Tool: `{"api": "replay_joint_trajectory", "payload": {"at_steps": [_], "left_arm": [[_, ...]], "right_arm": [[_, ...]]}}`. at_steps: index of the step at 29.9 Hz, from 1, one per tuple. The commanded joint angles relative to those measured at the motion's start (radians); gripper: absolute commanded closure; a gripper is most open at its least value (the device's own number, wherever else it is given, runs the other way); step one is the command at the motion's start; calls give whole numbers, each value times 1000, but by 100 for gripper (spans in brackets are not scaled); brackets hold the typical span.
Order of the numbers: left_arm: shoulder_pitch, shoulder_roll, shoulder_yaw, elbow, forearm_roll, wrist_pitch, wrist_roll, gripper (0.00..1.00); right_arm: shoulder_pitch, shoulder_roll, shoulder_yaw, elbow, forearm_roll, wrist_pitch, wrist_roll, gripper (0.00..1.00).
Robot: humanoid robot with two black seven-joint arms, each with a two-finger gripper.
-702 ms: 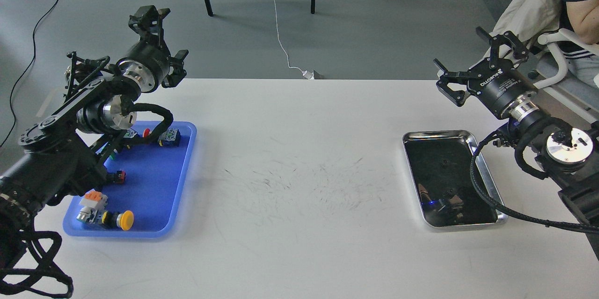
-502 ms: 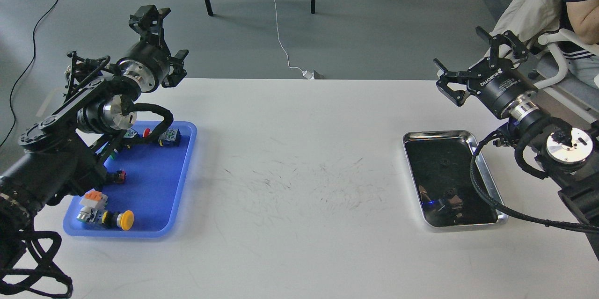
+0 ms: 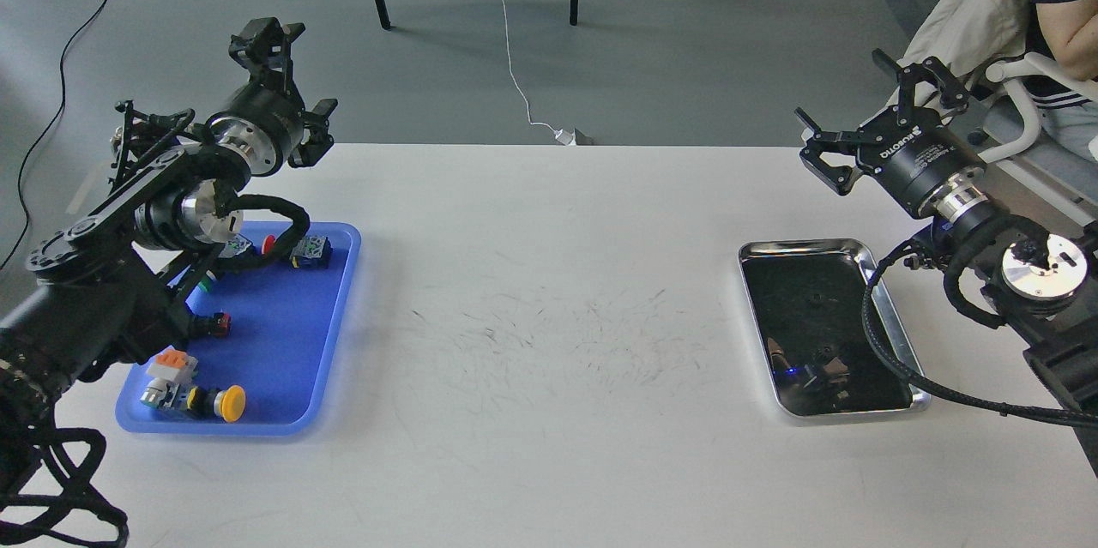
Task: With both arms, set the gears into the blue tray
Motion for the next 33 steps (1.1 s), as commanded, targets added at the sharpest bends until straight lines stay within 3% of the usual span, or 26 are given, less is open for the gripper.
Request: {"api": "replay_joint_trajectory", "payload": {"at_steps": [1,13,18,24,26,28,33], "left_arm": [[-7,4,0,0,2,-1,2,2],[-8,22,-3,-3,1,5,-2,2],[-10,19,-5,-14,1,-1,-1,2],[-10,19,-5,-32,1,-3,-6,2],[-10,19,-5,-31,1,-3,-33,2],[-8,19,-5,-32,-1,-3,-62,2],[-14,17,-6,-32,-1,-13,-67,2]], "right_arm": [[2,2,-7,1,0,0,0,1],[12,-17,-18,6,-2,0,-2,1],[55,-83,-86,1,-2,0,-2,1],[282,-167,-381,7,-3,0,-2,1],[392,-193,-520,10,-26,0,-2,1],[515,-201,-678,29,-89,0,-3,1],[860,-238,-1095,216,-379,0,-5,1]]}}
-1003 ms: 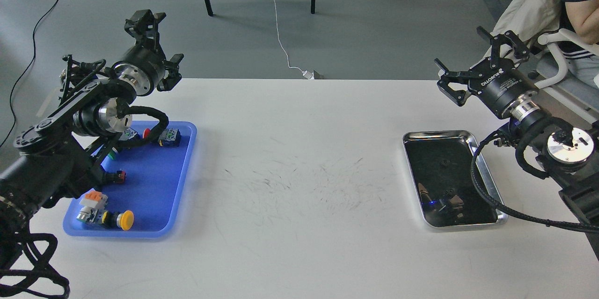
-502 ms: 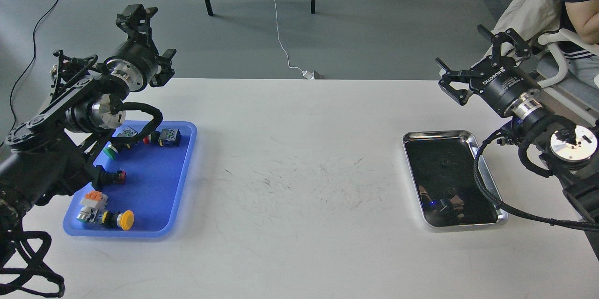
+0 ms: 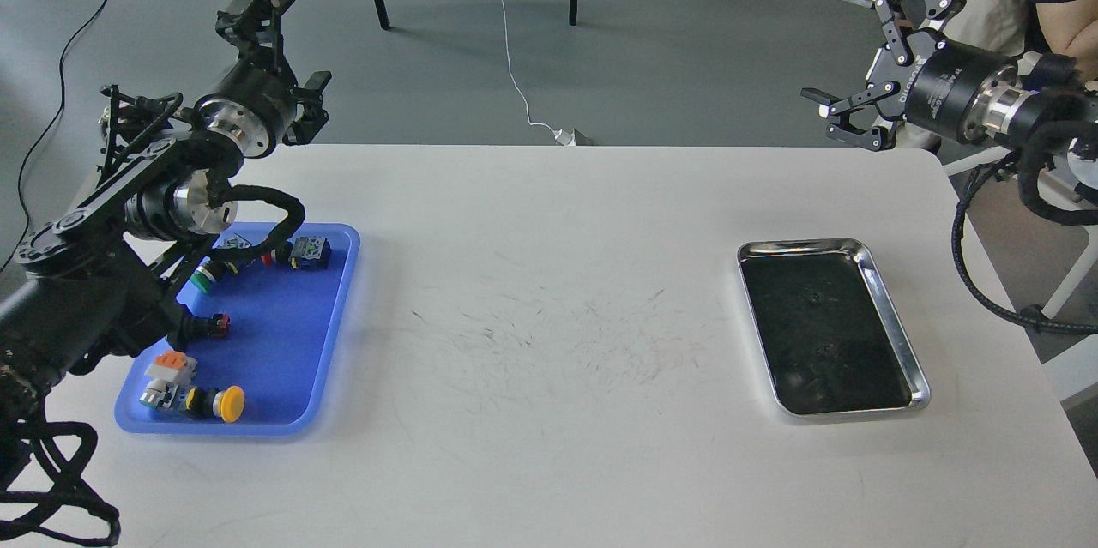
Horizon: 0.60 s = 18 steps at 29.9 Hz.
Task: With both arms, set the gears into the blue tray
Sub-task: 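Reach the right gripper into the metal tray and grasp a black gear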
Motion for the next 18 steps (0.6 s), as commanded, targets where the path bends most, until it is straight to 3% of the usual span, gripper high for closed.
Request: {"api": "replay_joint_trajectory", "payload": {"at_steps": [1,6,10,14,18], "left_arm": [[-6,-3,0,0,0,-15,-3,2],[2,2,-8,-1,0,-18,-6,2],[5,7,-13,-1,-2,-18,-9,2],[5,10,-11,0,-2,-19,-25,2],[6,8,-11,0,-2,-18,-30,2]], "right_arm": [[237,-34,-289,160,-222,0,-1,1],[452,-29,-564,307,-530,0,-10,1],[482,60,-676,318,-713,0,-14,1],[471,204,-771,288,-810,0,-14,1],[387,357,-848,147,-836,-13,-14,1]]}}
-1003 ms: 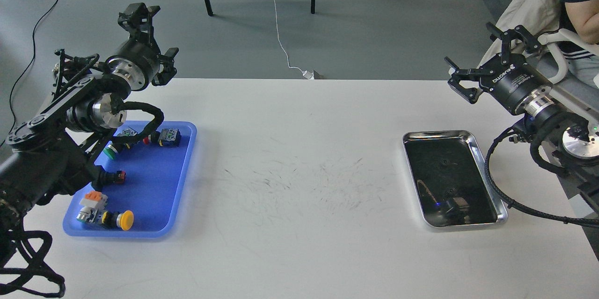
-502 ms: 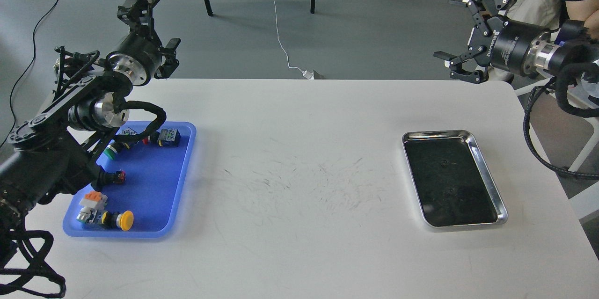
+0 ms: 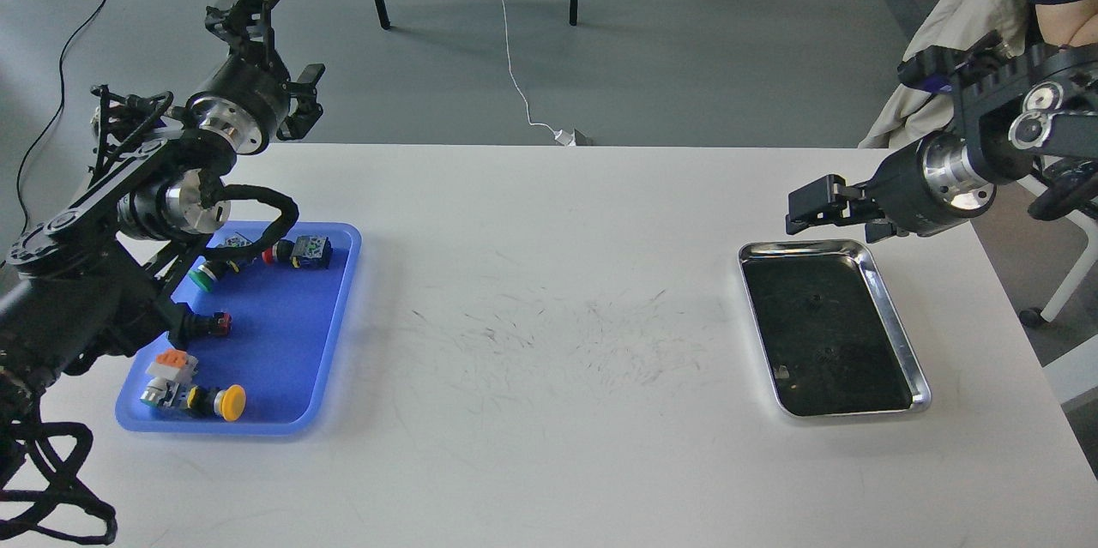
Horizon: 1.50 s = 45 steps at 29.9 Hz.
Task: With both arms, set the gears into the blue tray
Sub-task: 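Reach the right gripper into the metal tray and grasp a black gear, then carry the black gear with the right gripper to mid-table and release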
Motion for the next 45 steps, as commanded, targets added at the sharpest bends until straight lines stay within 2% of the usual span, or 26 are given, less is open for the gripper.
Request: {"api": "replay_joint_trajectory", "payload": {"at_steps": [1,4,8,18,27,36,40,42,45], "left_arm": [[1,-3,1,1,0,0,-8,2],[2,-1,2,1,0,0,-28,2],[2,-1,1,1,0,0,-30,2],[4,0,2,1,0,2,-31,2],[13,4,2,4,0,0,-36,2],[13,27,2,4,0,0,-42,2],[13,33,2,4,0,0,-42,2],[13,37,2,4,0,0,-42,2],[13,39,2,4,0,0,-42,2]], "right_arm": [[-100,116,-50,-125,-17,-20,0,1],[-174,156,-55,-224,-18,-23,0,1],[-258,172,-49,-283,-18,-32,2,1],[-327,179,-36,-306,-17,-103,5,2],[-372,207,-12,-343,-15,-108,5,9],[-373,226,-13,-344,-17,-108,12,39],[-370,229,-18,-344,-18,-103,12,62],[-370,229,-19,-344,-18,-101,14,65],[-372,226,-19,-344,-18,-101,16,85]]}}
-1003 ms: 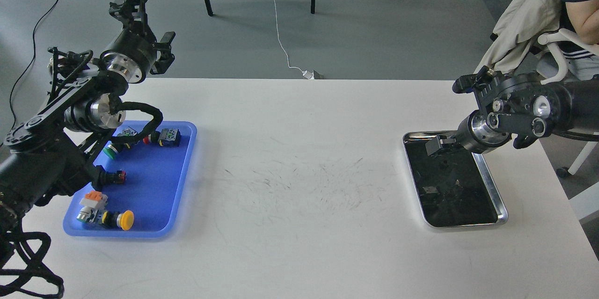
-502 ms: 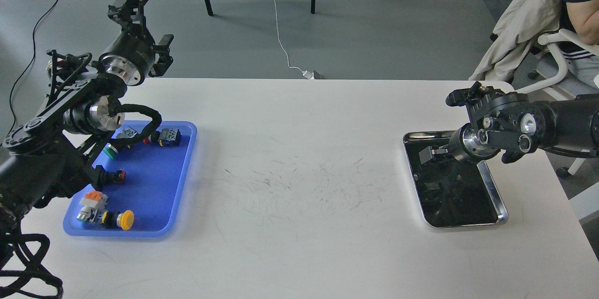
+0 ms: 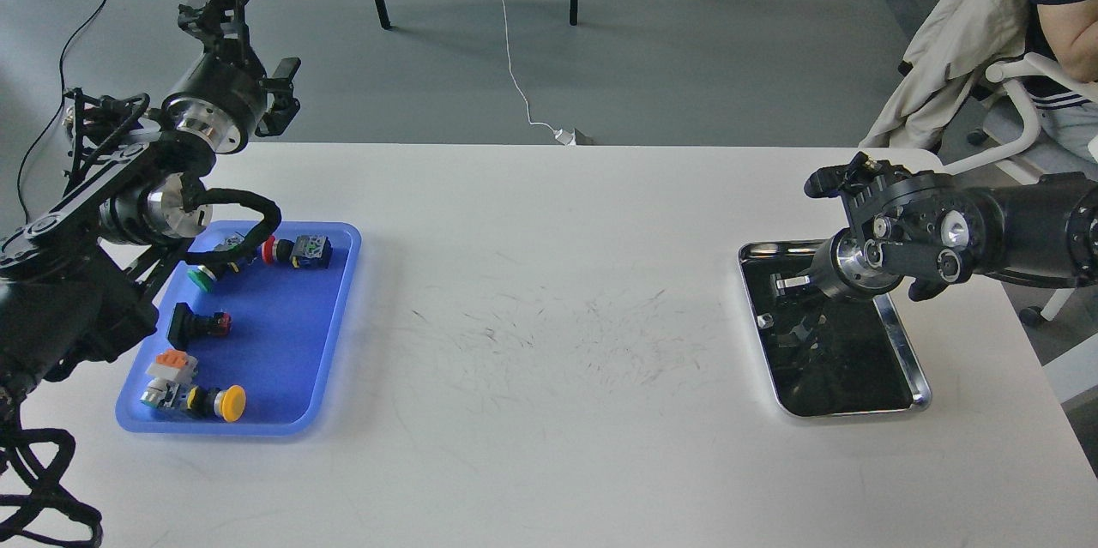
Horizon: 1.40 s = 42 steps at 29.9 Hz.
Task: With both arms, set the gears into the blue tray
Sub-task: 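Carry the black gear with the right gripper to mid-table and release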
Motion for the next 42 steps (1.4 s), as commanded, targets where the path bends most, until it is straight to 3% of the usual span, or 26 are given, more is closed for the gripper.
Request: {"api": "replay_joint_trajectory", "payload": {"at_steps": [1,4,10,14,19,22,23,28,37,42], "left_arm": [[0,2,1,1,0,0,0,2],[0,5,1,2,0,0,0,2],[0,8,0,3,0,0,0,2],[0,10,0,3,0,2,0,2],[0,18,0,3,0,2,0,2],[0,21,0,3,-2,3,0,2],[0,22,0,3,-2,3,0,2],[0,36,0,6,-6,2,0,2],[2,42,0,8,-8,2,0,2],[2,42,1,8,-8,2,0,2]], "right_arm": [[0,-3,-1,0,1,0,1,89],[4,-9,0,3,2,0,1,99],[101,-29,26,34,13,0,2,99],[245,-44,118,150,30,-3,4,99],[360,55,201,224,214,-6,34,99],[341,246,241,201,278,-33,44,99],[322,259,250,186,292,-61,45,99],[167,259,273,54,360,-165,45,98],[52,259,373,121,371,-197,102,98],[31,259,393,181,432,-196,94,98]]}}
